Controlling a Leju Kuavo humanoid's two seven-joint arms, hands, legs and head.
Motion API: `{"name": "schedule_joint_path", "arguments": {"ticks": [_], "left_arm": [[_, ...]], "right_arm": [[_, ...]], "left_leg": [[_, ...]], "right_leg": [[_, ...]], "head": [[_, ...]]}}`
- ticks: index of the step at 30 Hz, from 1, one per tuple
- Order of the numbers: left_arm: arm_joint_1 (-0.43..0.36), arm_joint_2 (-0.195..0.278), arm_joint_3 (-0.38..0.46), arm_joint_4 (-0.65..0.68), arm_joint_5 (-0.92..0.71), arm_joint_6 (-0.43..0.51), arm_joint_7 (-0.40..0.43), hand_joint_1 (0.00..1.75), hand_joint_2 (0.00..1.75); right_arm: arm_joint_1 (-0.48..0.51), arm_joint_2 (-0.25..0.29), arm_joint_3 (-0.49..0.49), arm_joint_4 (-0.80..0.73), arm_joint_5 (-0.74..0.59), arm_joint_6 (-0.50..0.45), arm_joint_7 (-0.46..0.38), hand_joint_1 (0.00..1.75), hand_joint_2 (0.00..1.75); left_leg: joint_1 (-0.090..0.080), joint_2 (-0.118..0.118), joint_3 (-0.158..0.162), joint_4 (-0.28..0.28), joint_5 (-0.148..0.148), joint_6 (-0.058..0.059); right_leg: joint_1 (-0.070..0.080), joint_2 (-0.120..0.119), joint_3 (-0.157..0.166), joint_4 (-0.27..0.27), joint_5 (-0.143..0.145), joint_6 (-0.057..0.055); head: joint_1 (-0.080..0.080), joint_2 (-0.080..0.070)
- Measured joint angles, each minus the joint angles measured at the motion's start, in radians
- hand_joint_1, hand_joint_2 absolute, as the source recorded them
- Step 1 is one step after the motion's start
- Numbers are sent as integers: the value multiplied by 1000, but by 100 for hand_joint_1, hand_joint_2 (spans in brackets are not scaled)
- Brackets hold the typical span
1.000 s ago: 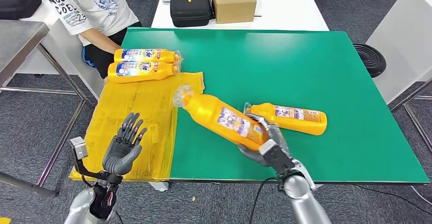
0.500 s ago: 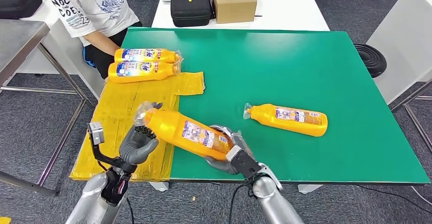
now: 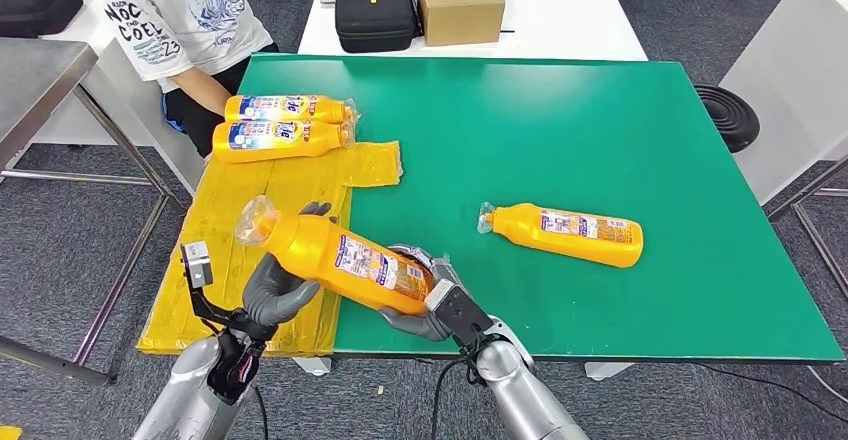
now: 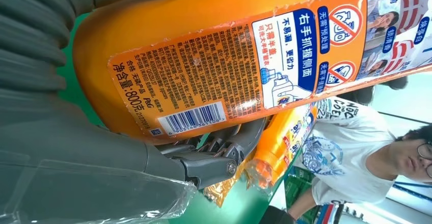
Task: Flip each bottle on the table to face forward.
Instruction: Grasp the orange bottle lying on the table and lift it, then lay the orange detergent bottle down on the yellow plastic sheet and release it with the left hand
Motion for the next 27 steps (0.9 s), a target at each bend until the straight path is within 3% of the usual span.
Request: {"name": "schedule_joint_path", "arguments": {"ticks": [27], "left_arm": [[-22,-1,-19,-11,-121,-66,-110,0,175]], "right_arm": [[-15,25,12,75,-42,67,-3,175,175]], "left_leg": [[0,0,0,0,0,0]], "right_leg": [[0,0,0,0,0,0]], "head": [[0,0]]}}
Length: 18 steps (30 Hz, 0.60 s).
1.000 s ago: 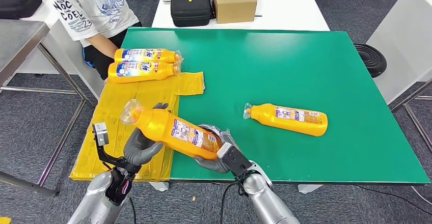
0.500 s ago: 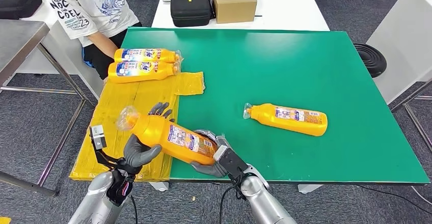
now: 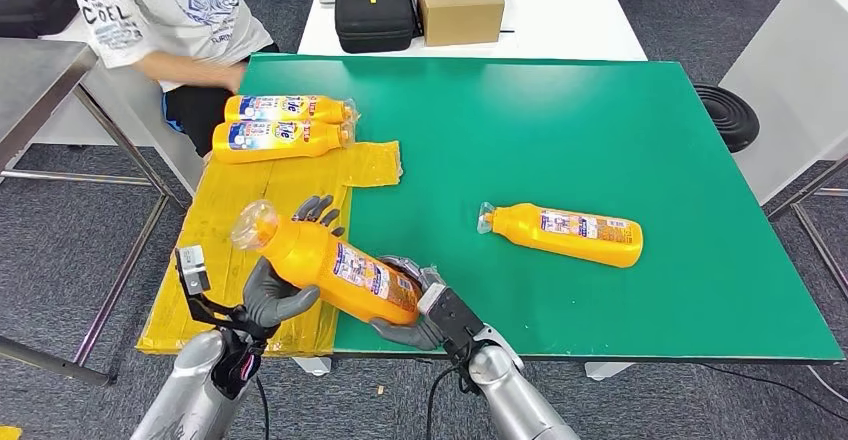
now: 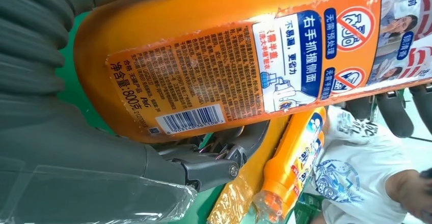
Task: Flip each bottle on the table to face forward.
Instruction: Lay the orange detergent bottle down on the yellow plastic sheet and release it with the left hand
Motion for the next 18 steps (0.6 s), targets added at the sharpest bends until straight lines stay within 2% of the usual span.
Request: {"name": "schedule_joint_path", "arguments": {"ticks": [5,8,12,13,18], "left_arm": [[-13,0,-10,0,-46,-4,-24,0,175],[-16,0,-12,0,-68,-4,-33,26,175],[-17,2,-14,0,-90,-4,-37,161,175],[-17,2,-15,0,-95,-4,-37,171,175],[-17,4,-18,2,-121,-3,-49,175,175]], "right_arm": [[-16,12,4,6,-13,15,0,175,175],[-26,17,8,16,-16,19,0,175,175],[-32,19,16,34,-22,19,0,175,175],[-32,20,17,38,-24,20,0,175,175],[-34,22,22,54,-26,19,-1,175,175]], "left_leg": [[0,0,0,0,0,0],[0,0,0,0,0,0],[0,0,0,0,0,0],[0,0,0,0,0,0],[0,0,0,0,0,0]], "right_leg": [[0,0,0,0,0,0],[0,0,0,0,0,0],[0,0,0,0,0,0],[0,0,0,0,0,0],[0,0,0,0,0,0]], "head": [[0,0],[0,0],[0,0],[0,0],[0,0]]}}
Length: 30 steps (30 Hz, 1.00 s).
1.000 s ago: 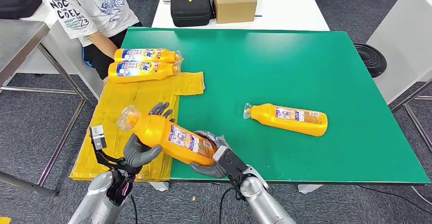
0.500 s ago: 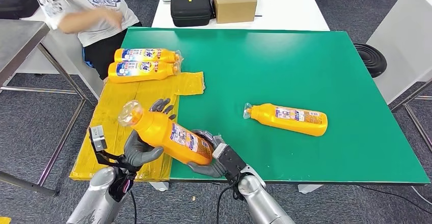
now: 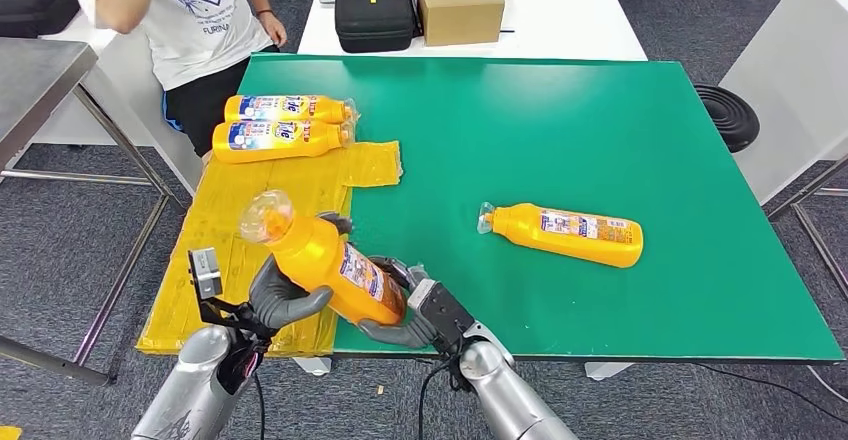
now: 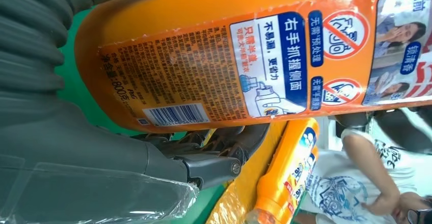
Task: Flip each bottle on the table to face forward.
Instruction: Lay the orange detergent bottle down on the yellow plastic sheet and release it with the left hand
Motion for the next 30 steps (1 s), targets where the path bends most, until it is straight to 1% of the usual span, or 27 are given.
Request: {"name": "schedule_joint_path", "arguments": {"ticks": [9,11,13,15,20,25,27,30], "left_arm": [[-2,4,0,8,-25,2,-19,175,175],[-2,5,0,12,-28,2,-23,175,175],[-4,5,0,17,-31,4,-27,175,175],[-5,6,-1,21,-37,7,-32,175,175],[-6,7,-1,28,-49,21,-39,175,175],[-6,10,1,37,-71,47,-38,175,175],[-7,12,2,41,-89,69,-35,175,175],[-12,17,8,47,-137,128,-24,175,175]], "right_arm": [[0,0,8,22,-1,-3,-1,175,175],[-1,0,9,26,-1,-4,-1,87,175],[-1,0,10,29,-2,-8,0,0,87],[-2,0,10,30,-3,-23,0,0,0],[-2,1,11,30,1,-72,0,0,0],[1,1,12,6,10,-101,0,0,0],[3,1,12,-14,12,-105,0,0,0],[18,-2,11,-58,15,-105,0,0,0]], "left_leg": [[0,0,0,0,0,0],[0,0,0,0,0,0],[0,0,0,0,0,0],[0,0,0,0,0,0],[0,0,0,0,0,0],[0,0,0,0,0,0],[0,0,0,0,0,0],[0,0,0,0,0,0]], "right_leg": [[0,0,0,0,0,0],[0,0,0,0,0,0],[0,0,0,0,0,0],[0,0,0,0,0,0],[0,0,0,0,0,0],[0,0,0,0,0,0],[0,0,-1,0,0,0],[0,0,-1,0,0,0]], "head": [[0,0],[0,0],[0,0],[0,0],[0,0],[0,0],[0,0],[0,0]]}}
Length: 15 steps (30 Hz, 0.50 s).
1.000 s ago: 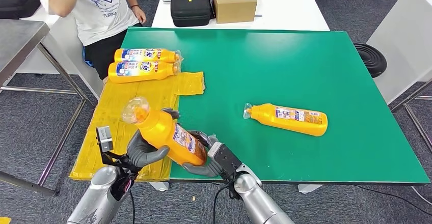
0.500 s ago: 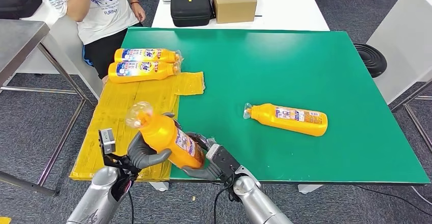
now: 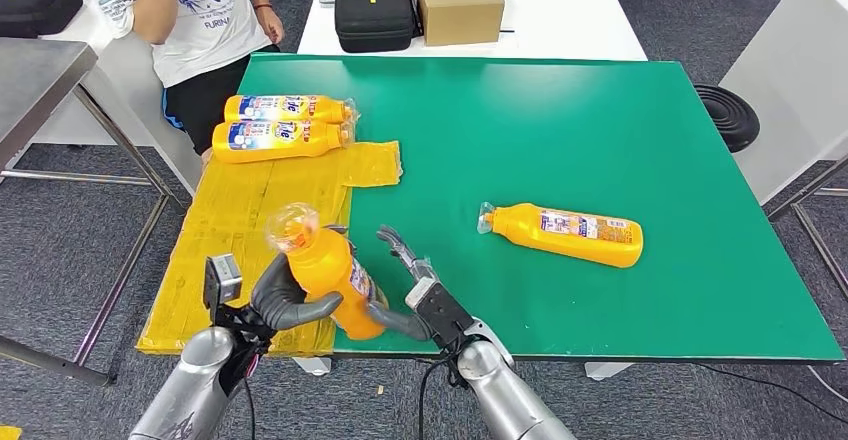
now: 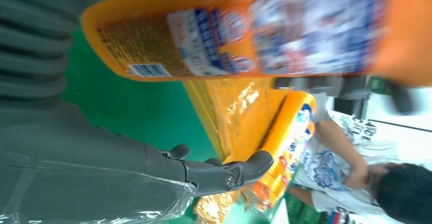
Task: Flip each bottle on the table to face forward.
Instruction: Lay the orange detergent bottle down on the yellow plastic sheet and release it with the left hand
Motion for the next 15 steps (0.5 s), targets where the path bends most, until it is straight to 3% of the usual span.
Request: {"name": "schedule_joint_path", "arguments": {"ticks": [15], "left_arm": [[-132,64,33,12,-317,358,84,175,175]], "right_arm": [[103,-44,-5,-296,-31,76,40,0,0]], "left_leg": [[0,0,0,0,1,-1]], "right_leg": [[0,0,-1,0,0,0]], "head": [[0,0]]}}
